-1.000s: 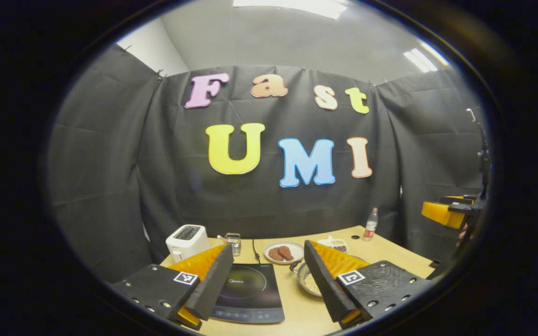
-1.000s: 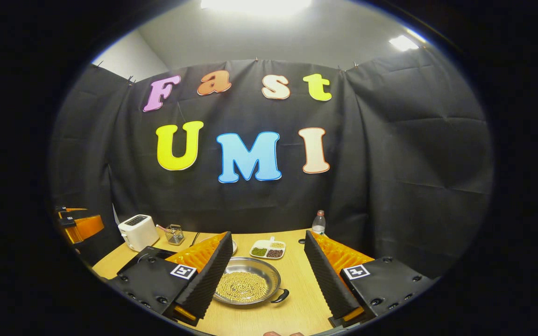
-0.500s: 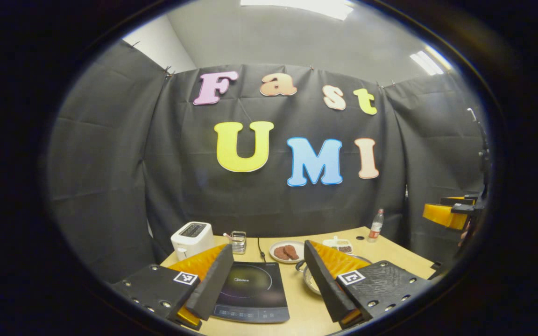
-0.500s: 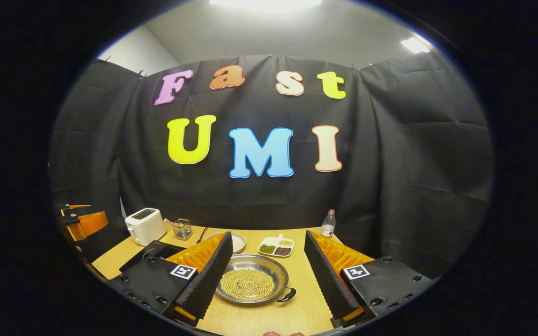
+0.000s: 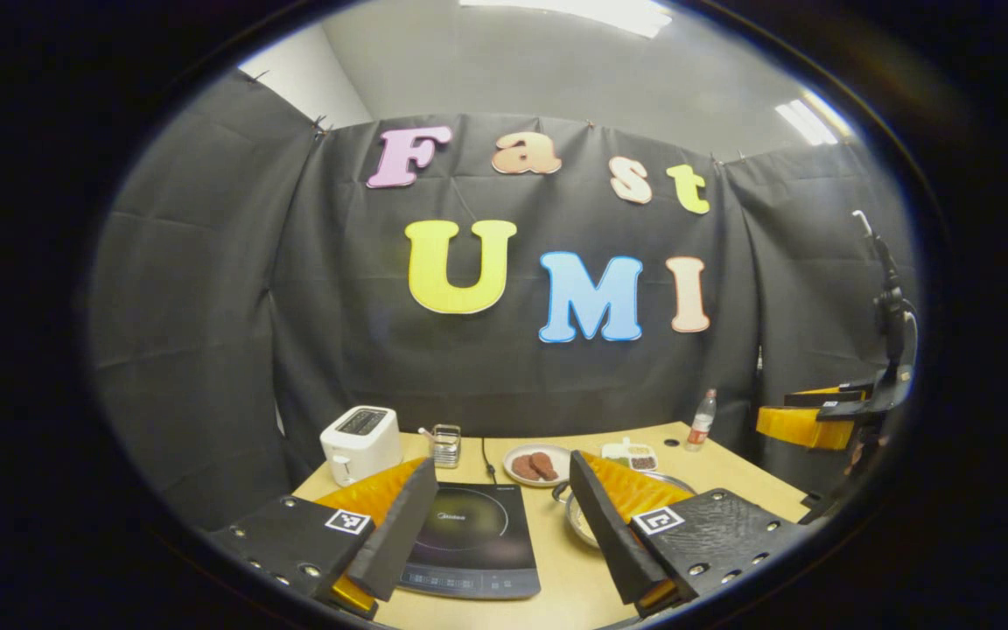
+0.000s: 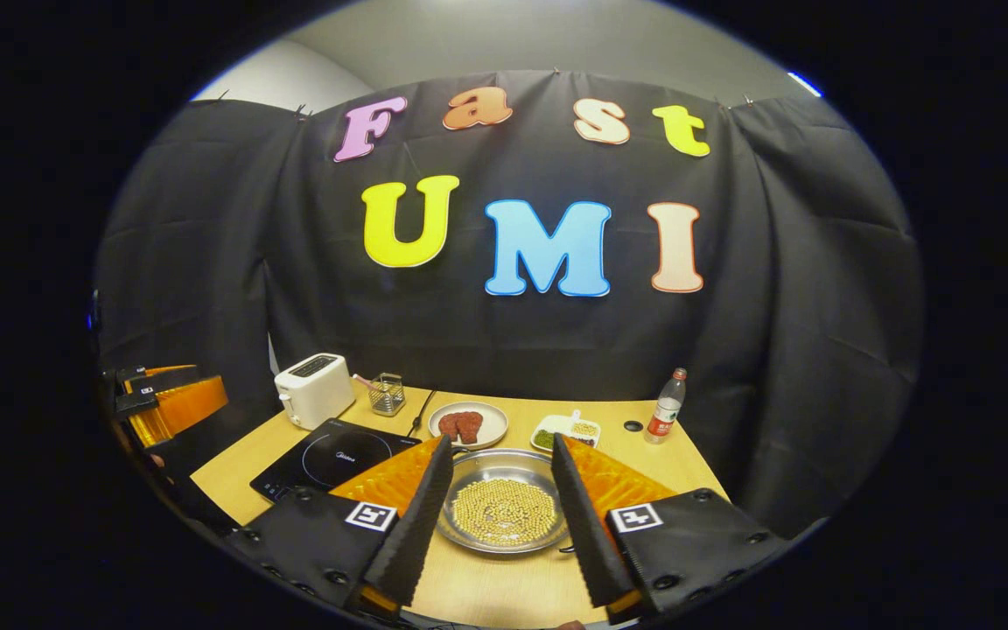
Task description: First push the handle of the pot to place it horizontally, then grasp the pot with both hands and set it on the induction cooktop.
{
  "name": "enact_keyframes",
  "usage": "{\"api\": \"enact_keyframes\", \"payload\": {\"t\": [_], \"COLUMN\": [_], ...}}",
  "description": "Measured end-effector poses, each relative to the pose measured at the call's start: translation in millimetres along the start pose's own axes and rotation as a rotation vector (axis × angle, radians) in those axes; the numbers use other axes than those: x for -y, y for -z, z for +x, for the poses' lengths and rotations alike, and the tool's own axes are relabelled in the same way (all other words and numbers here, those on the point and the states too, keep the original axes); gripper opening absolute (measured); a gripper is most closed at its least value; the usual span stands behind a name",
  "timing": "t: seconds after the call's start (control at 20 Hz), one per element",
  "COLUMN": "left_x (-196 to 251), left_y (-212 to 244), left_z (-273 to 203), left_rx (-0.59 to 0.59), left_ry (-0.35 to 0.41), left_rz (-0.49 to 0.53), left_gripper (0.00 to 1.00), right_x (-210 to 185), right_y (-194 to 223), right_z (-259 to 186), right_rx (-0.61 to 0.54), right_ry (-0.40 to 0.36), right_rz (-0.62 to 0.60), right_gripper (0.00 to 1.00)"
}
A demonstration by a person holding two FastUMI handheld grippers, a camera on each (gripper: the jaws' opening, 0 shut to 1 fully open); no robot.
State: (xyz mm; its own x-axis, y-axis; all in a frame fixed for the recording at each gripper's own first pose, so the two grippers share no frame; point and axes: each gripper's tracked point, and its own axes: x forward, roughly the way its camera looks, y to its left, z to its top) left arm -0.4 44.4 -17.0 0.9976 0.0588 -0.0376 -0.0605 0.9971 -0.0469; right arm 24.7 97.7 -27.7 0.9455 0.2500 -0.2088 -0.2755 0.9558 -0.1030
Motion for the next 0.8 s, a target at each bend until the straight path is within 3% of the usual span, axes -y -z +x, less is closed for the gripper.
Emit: {"api": "enact_keyframes", "payload": {"t": [0.1,0.15,0.2,0.3,0.35,0.45,0.55,0.65,0.8], "left_x": [1,2,2,4,4,8,12,18,27], "left_y": [-1,-2,-3,-1,2,1,2,2,2], "left_z": [1,3,3,6,6,9,11,14,16], "left_rx": [-0.01,-0.012,-0.014,-0.028,-0.038,-0.041,-0.049,-0.056,-0.065], "left_ry": [-0.014,-0.023,-0.034,-0.059,-0.076,-0.103,-0.131,-0.149,-0.179], "left_rz": [-0.001,0.001,0.006,0.001,-0.016,-0.029,-0.01,0.002,-0.001], "left_gripper": [0.91,0.91,0.91,0.91,0.91,0.93,0.92,0.92,0.91], "right_x": [-6,-7,-11,-21,-18,-12,-14,-7,-14], "right_y": [2,7,11,26,32,37,56,72,102], "right_z": [2,10,15,26,38,45,58,66,64], "right_rx": [-0.018,-0.036,-0.06,-0.119,-0.146,-0.169,-0.207,-0.26,-0.361], "right_ry": [-0.036,-0.057,-0.089,-0.162,-0.154,-0.191,-0.242,-0.264,-0.37], "right_rz": [-0.026,-0.036,-0.041,-0.038,-0.043,-0.043,-0.062,-0.082,-0.05], "right_gripper": [0.57,0.43,0.38,0.39,0.39,0.06,0.1,0.04,0.02]}}
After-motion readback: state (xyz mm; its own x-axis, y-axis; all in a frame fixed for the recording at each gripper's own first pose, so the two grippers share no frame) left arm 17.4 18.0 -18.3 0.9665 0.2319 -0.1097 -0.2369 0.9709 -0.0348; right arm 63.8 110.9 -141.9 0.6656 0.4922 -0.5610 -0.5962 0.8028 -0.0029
